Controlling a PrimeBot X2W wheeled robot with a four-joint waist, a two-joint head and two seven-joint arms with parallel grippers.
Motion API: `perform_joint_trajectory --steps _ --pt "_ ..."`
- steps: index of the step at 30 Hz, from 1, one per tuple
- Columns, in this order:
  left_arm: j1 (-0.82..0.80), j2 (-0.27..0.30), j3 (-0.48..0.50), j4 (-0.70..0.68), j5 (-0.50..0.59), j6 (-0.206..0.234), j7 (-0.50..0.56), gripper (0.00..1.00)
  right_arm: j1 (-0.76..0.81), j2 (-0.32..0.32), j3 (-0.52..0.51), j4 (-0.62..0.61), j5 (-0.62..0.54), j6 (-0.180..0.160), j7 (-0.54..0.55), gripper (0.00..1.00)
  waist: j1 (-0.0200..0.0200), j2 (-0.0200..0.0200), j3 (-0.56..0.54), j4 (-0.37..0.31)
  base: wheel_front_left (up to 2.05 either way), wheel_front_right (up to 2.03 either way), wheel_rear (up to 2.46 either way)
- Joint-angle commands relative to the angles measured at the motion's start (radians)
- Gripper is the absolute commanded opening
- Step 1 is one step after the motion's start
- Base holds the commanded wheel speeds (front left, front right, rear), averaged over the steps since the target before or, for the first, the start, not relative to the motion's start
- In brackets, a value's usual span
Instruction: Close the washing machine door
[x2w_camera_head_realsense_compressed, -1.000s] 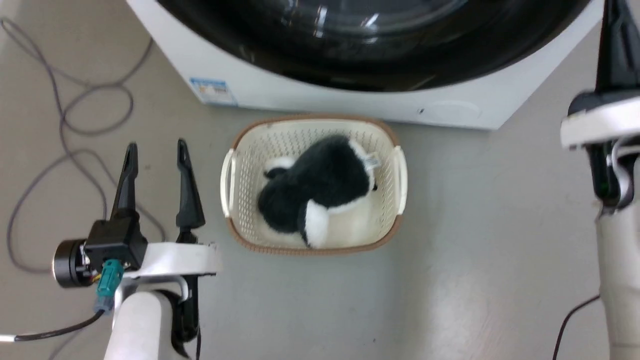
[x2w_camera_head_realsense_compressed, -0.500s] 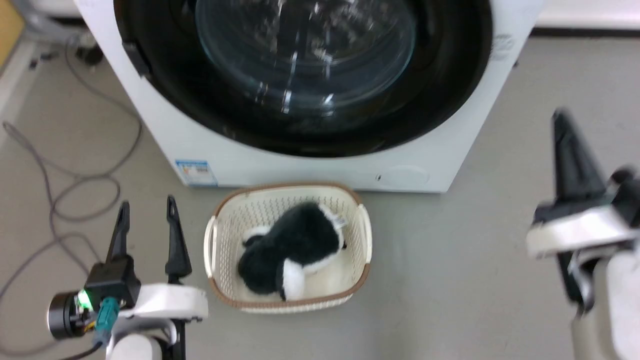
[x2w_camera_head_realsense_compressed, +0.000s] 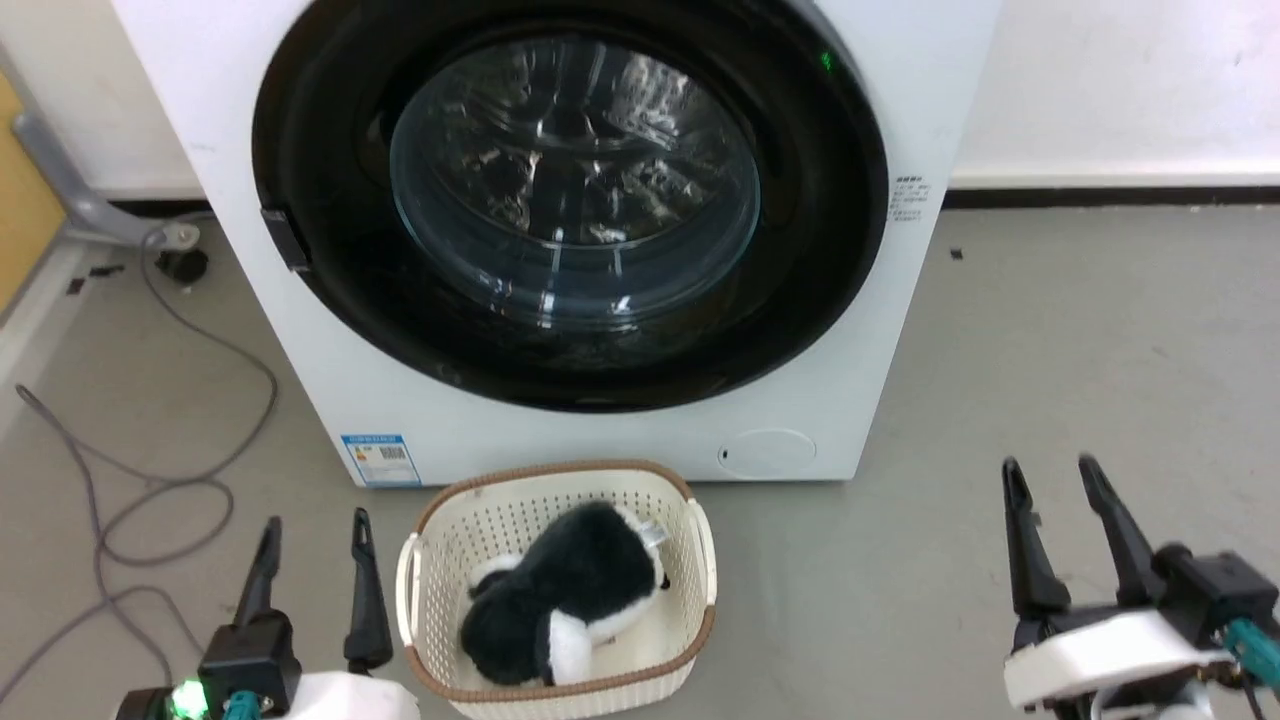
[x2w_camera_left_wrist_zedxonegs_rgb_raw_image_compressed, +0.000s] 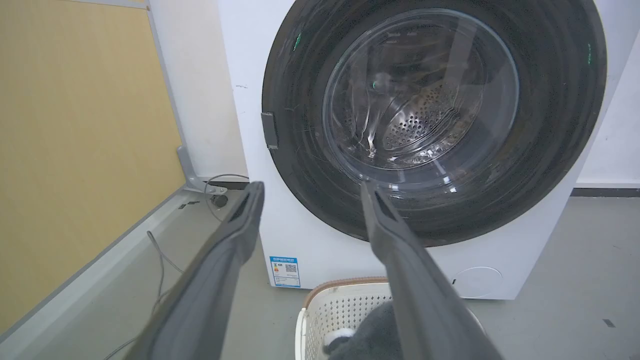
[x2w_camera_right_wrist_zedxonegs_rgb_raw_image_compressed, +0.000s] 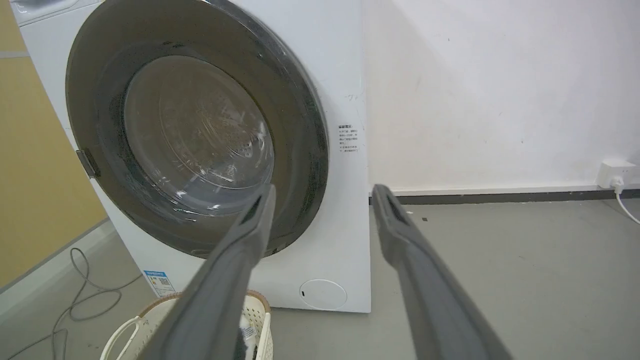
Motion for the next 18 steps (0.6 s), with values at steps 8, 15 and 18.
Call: perform_joint_trajectory --steps 8,15,18 --pt "0.056 0.001 -0.017 0.005 -0.012 -0.019 -0.004 1.0 0.091 0.004 0.027 0.007 0.02 -0.001 -0.003 1.0 0.0002 0.0 -0.043 0.015 0.0 0.0 0.0" --pt "0.047 -0.001 -0.017 0.007 -0.009 -0.018 0.004 0.0 0.082 0.0 0.026 0.005 0.02 0.0 0.004 0.0 0.0002 0.0 -0.045 0.016 0.0 0.0 0.0" --pt "0.045 -0.001 -0.018 0.005 -0.008 -0.02 0.01 0.0 0.082 0.001 0.027 0.001 0.016 0.0 0.01 0.0 0.0002 0.0 -0.043 0.017 0.0 0.0 0.0"
